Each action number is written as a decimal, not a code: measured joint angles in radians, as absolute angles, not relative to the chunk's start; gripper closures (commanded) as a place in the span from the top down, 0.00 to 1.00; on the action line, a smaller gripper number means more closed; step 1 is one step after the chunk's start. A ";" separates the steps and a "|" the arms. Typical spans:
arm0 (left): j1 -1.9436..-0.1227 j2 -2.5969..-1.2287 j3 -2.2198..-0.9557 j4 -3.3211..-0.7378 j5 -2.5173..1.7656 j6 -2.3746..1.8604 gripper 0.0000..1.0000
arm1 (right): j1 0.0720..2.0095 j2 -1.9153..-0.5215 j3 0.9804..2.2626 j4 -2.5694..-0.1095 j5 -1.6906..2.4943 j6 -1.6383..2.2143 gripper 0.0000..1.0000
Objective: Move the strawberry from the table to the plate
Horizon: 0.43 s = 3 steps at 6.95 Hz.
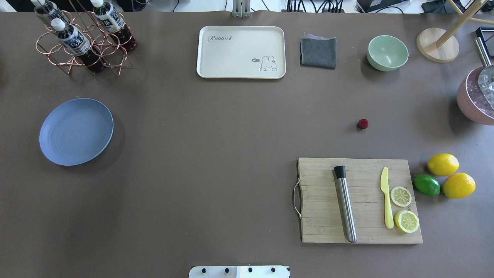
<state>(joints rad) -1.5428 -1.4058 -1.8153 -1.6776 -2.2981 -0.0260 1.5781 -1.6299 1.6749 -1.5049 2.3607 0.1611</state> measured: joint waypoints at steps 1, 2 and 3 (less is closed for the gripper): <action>-1.543 -1.405 -1.816 -1.679 -2.298 -0.026 0.98 | 1.578 -1.631 1.675 -1.505 2.361 0.161 1.00; -1.543 -1.406 -1.816 -1.679 -2.297 -0.026 0.98 | 1.578 -1.633 1.676 -1.505 2.361 0.161 1.00; -1.543 -1.407 -1.815 -1.678 -2.298 -0.026 0.98 | 1.578 -1.635 1.677 -1.505 2.361 0.161 1.00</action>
